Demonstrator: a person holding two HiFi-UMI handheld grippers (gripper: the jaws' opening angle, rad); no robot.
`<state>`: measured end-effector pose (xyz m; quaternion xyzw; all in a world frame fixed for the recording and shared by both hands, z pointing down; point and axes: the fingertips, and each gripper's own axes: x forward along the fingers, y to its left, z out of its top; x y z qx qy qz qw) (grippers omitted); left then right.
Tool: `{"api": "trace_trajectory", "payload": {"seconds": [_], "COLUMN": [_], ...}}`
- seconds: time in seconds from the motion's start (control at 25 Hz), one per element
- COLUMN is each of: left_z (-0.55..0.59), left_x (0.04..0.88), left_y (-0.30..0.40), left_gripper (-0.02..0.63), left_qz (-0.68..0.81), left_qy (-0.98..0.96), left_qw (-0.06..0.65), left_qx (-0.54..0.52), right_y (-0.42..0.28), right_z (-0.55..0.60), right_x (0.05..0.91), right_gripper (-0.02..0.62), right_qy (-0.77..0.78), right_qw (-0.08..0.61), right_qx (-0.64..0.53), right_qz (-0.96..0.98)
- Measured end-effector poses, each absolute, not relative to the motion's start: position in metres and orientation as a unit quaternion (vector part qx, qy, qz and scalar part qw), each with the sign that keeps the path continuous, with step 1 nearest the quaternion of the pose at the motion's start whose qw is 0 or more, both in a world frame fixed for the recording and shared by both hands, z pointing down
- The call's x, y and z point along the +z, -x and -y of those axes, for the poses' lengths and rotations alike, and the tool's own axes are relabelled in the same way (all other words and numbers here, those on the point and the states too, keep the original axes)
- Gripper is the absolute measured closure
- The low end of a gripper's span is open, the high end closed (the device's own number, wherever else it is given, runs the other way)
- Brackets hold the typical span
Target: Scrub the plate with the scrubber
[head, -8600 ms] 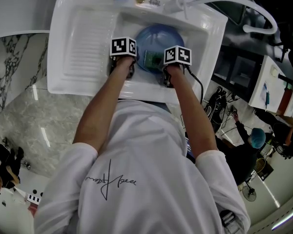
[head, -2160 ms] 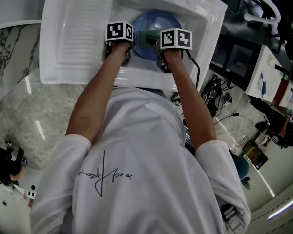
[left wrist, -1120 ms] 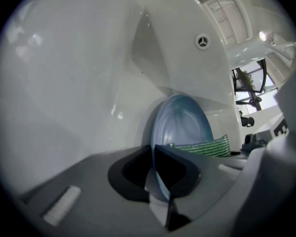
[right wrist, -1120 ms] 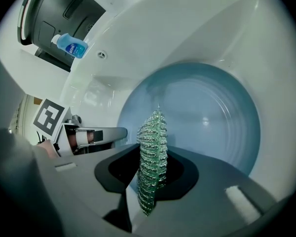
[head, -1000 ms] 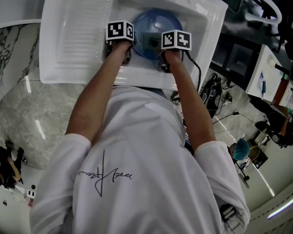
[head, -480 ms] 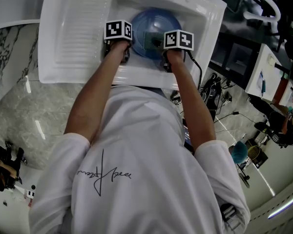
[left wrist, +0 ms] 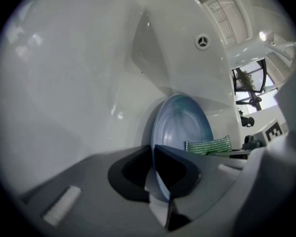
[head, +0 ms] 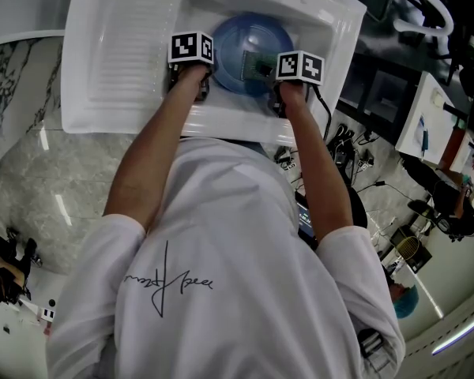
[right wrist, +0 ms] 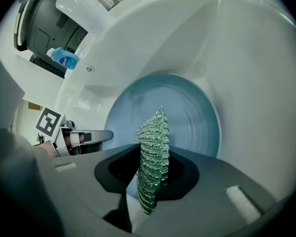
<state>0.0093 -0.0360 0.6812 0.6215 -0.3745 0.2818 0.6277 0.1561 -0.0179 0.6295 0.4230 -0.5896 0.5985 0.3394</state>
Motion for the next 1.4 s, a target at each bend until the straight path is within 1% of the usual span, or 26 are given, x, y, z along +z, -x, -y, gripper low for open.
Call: {"api": "trace_trajectory", "payload": {"seconds": [0.72,1.04,1.2,1.4], "left_z": [0.034,0.036,0.035,0.035], "left_x": [0.682,0.681,0.682,0.682], "left_y": [-0.010,-0.009,-0.009,-0.009], "left_gripper": [0.533,0.533,0.534,0.533], "left_qz": [0.375,0.374,0.374,0.373], "left_qy": [-0.621,-0.622,-0.622,-0.623], "left_qw": [0.628,0.629,0.628,0.628], "left_qx": [0.282,0.280,0.281,0.280], "right_y": [-0.201,-0.216,-0.217,-0.218], "right_z": [0.013,0.014,0.014,0.015], "right_x": [0.622,0.616,0.613,0.608], "right_gripper": [0.523,0.523,0.523,0.523], "right_qy": [-0.470,-0.489,-0.486,-0.495], "right_qw": [0.376,0.414,0.430,0.430], "right_qx": [0.567,0.536,0.515,0.501], "right_qz": [0.563,0.550,0.560,0.564]}}
